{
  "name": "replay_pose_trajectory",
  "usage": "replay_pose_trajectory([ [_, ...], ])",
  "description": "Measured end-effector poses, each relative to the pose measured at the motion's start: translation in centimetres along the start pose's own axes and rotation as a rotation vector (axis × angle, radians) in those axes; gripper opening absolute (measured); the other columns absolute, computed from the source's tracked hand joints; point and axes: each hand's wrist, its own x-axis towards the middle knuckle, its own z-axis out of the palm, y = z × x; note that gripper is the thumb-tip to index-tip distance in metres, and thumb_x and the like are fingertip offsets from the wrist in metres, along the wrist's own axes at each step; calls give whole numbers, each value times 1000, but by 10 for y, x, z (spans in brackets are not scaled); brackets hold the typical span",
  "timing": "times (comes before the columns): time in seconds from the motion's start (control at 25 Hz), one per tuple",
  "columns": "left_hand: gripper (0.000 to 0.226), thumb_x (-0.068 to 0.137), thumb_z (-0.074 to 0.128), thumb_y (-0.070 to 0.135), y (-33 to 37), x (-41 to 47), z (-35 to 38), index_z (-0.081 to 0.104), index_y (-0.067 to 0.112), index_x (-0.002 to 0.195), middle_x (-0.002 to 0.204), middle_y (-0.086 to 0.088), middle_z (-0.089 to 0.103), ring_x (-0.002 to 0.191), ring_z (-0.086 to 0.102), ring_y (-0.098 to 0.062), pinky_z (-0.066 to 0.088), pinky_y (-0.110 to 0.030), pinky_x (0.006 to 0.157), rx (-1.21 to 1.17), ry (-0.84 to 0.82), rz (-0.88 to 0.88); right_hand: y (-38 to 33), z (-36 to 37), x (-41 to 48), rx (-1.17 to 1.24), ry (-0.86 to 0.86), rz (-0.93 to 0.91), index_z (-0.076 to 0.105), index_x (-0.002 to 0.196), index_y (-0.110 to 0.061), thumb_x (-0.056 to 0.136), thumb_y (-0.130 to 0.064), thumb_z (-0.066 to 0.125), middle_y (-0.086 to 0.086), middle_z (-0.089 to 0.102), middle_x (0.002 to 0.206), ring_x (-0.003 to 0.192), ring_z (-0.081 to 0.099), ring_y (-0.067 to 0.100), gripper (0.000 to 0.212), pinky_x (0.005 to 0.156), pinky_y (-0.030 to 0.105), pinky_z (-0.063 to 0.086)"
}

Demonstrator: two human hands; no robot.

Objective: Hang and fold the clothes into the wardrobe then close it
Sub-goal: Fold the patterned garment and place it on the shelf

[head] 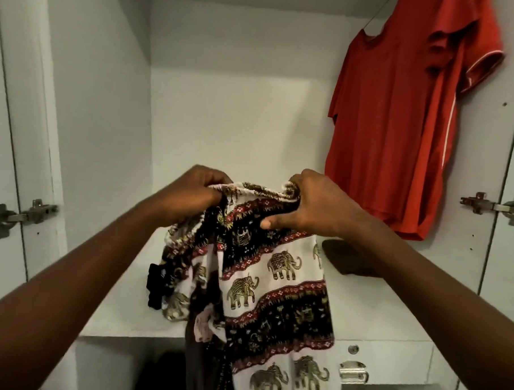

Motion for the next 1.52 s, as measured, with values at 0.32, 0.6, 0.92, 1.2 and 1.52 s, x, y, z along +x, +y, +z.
replay_pose_trajectory([
  [0.32, 19, 101, 64, 15, -17, -4, -93, 73, 10, 118, 108, -20, 76, 91, 73, -32, 58, -39, 77, -85, -225, 4, -25, -37, 15, 1138, 141, 303, 71, 111, -12, 103, -17, 54, 10, 75, 100, 93, 71, 26, 20, 93, 43, 54],
  [0.6, 42, 76, 64, 2, 23, -33, -190, 68, -8, 117, 111, -30, 71, 93, 70, -34, 62, -33, 73, -455, -149, 159, -89, -99, 25, 1423, 294, 354, 70, 101, -1, 91, -6, 47, 13, 71, 93, 81, 70, 26, 26, 86, 39, 58],
  [0.92, 44, 87, 54, 13, 90, -53, -258, 62, -1, 128, 100, -14, 67, 85, 70, -27, 58, -36, 79, -681, 177, 399, -174, -177, 48, 1437, 457, 90, 72, 118, -8, 98, -37, 55, 11, 77, 108, 92, 75, 27, 39, 86, 40, 61],
  [1.2, 9, 95, 72, 27, 78, -53, -253, 75, 19, 97, 81, 2, 79, 73, 77, -12, 60, -24, 61, -393, 547, 361, -155, -172, 59, 1017, 607, 164, 67, 107, -11, 100, -35, 60, 4, 75, 95, 87, 73, 20, 26, 82, 39, 58],
  [1.52, 12, 95, 73, 20, -76, -60, -107, 76, 9, 92, 90, -16, 79, 73, 77, -25, 64, -38, 69, -624, 252, -232, -78, 2, -12, 1081, 304, 564, 68, 105, -13, 91, -11, 73, 3, 73, 84, 72, 69, 15, 15, 60, 27, 58],
])
